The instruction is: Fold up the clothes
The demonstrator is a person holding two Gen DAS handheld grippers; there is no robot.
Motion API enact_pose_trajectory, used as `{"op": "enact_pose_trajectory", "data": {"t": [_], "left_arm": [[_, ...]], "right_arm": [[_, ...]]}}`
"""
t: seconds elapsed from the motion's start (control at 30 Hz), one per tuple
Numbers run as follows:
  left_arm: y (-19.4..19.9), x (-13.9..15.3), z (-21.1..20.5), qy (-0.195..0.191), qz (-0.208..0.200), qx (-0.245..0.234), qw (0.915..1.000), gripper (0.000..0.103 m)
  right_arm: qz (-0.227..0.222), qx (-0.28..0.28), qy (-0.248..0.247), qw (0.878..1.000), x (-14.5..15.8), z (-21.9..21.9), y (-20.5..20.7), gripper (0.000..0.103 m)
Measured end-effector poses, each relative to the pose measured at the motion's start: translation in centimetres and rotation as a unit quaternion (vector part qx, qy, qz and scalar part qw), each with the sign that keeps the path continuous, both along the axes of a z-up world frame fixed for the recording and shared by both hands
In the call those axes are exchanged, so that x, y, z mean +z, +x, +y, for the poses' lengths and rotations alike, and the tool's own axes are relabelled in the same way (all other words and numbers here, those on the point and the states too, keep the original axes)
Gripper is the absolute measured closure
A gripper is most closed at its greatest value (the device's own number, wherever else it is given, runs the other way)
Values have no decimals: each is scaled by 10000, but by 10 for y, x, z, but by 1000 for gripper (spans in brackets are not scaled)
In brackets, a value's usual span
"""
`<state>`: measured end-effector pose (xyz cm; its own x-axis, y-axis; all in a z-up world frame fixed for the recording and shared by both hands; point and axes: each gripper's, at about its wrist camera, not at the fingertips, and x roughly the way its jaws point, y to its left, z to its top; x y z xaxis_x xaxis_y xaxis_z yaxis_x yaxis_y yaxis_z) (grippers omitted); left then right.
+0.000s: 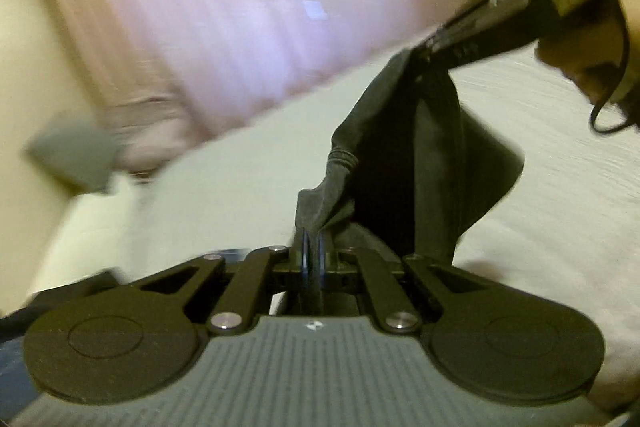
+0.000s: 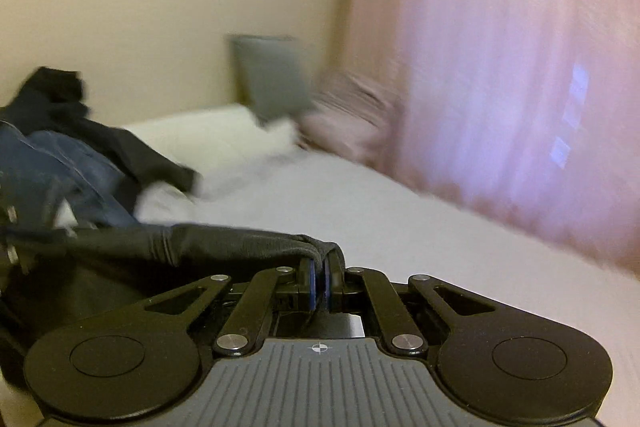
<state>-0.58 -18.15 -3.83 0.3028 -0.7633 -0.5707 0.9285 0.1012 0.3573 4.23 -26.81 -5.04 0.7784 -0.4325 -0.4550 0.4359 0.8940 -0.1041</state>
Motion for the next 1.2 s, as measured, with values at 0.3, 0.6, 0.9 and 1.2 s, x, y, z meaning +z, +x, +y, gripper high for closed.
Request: {"op": "enact_pose_trajectory", "data": {"t": [0.3, 0.6, 0.9, 1.2], "left_arm": [[-152, -49, -66, 901, 757, -1402, 9831, 103], [-84, -103, -80, 1765, 553, -894, 9787, 76], [-13, -175, -55, 2329, 1143, -398, 9650, 59], [-25, -231, -72, 2812, 1192, -490, 9509, 46]], "right_arm": [[1258, -1991, 1237, 9640, -78, 9, -278, 101], [2048, -2869, 1659, 9210, -123, 45, -286, 71], [2126, -2116, 1672, 9392, -111, 48, -181, 26], [2721, -497, 1302, 9521, -135, -37, -94, 26]]}}
